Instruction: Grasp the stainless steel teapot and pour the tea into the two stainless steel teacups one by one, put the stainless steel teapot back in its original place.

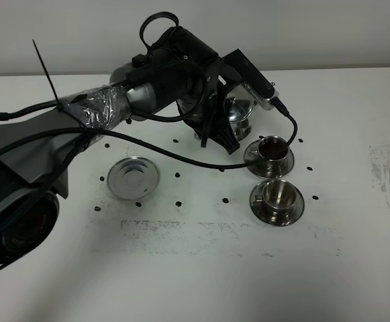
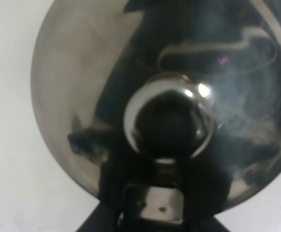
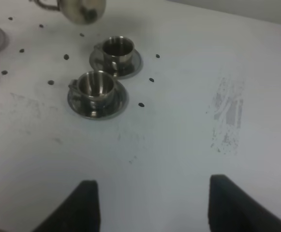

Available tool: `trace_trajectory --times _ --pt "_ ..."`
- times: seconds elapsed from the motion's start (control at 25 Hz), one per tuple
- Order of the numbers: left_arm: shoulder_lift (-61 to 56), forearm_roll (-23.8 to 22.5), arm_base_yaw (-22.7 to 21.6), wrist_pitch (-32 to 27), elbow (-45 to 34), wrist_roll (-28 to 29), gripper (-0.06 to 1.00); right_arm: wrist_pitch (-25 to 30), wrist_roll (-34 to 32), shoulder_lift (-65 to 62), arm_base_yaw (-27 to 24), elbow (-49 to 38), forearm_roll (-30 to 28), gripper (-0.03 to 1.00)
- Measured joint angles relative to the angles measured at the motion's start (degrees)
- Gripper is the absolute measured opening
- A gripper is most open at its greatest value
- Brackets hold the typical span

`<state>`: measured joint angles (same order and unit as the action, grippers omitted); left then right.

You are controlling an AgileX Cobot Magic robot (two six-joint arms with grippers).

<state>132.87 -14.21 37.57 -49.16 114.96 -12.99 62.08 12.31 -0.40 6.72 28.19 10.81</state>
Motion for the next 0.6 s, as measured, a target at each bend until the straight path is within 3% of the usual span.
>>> trace_trajectory --times 0.6 --pt "2.40 0.86 -0.90 -0.33 0.00 0.17 0.18 0.00 0.00 0.00 0.00 0.00 0.00 0.48"
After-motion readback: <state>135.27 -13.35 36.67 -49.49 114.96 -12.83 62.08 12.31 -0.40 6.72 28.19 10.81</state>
